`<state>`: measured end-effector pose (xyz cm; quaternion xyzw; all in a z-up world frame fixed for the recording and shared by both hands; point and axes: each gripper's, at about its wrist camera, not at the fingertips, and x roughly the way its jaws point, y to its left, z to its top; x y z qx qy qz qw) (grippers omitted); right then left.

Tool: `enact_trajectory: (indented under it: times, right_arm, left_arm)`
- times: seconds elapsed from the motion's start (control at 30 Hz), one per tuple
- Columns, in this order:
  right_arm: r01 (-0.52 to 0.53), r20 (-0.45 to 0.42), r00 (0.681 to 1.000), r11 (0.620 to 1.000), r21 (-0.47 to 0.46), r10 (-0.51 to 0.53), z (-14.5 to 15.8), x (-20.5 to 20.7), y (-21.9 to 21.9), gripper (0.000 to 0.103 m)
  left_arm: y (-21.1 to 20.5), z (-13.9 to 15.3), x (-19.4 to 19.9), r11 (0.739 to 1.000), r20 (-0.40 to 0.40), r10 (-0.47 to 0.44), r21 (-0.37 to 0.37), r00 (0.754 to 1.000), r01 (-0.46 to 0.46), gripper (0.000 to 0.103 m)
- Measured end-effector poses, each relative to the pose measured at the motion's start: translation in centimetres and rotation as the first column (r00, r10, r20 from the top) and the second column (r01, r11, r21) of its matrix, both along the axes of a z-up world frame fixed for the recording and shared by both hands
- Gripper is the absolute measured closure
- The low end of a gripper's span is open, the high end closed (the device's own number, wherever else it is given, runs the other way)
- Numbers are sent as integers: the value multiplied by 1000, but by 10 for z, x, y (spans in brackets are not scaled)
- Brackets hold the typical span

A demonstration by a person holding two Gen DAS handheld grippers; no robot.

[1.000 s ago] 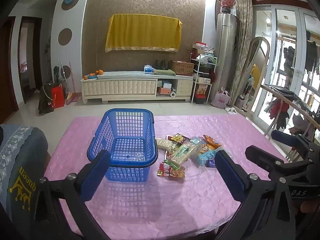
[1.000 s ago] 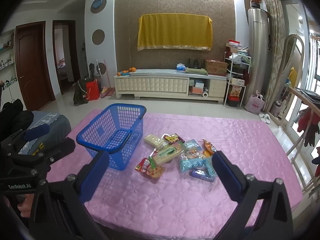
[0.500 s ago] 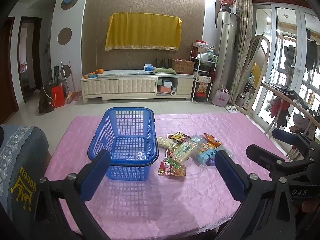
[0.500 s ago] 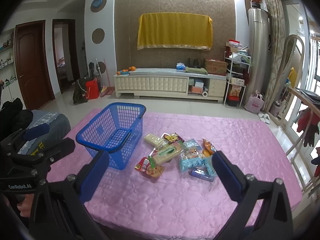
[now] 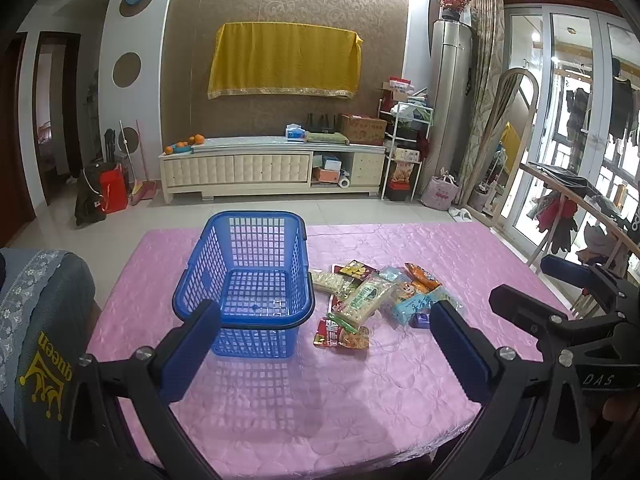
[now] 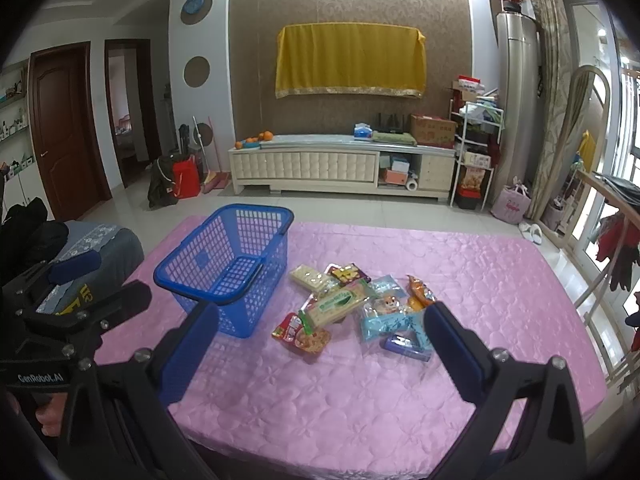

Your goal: Organize snacks

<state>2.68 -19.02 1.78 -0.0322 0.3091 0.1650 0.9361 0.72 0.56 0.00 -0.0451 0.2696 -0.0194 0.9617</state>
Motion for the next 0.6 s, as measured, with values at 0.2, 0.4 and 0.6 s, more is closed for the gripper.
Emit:
enact_trajectory:
  times: [0.2, 0.4, 0.6]
  right_arm:
    - [-3, -10, 1000, 1000, 0, 3, -1, 1, 3, 0]
    - [-5, -8, 1000, 1000, 1, 5, -1, 0, 2, 0]
    - [-11, -15, 1000, 1000, 3, 11, -1, 1, 4, 0]
  left_arm:
    - [-1, -2, 1, 1000, -5, 1, 4, 1000, -1, 0]
    - [-1, -2, 1, 1000, -5, 2, 3, 1000, -2, 0]
    - [0, -2, 1, 1000, -8, 4, 1, 1000, -4, 0]
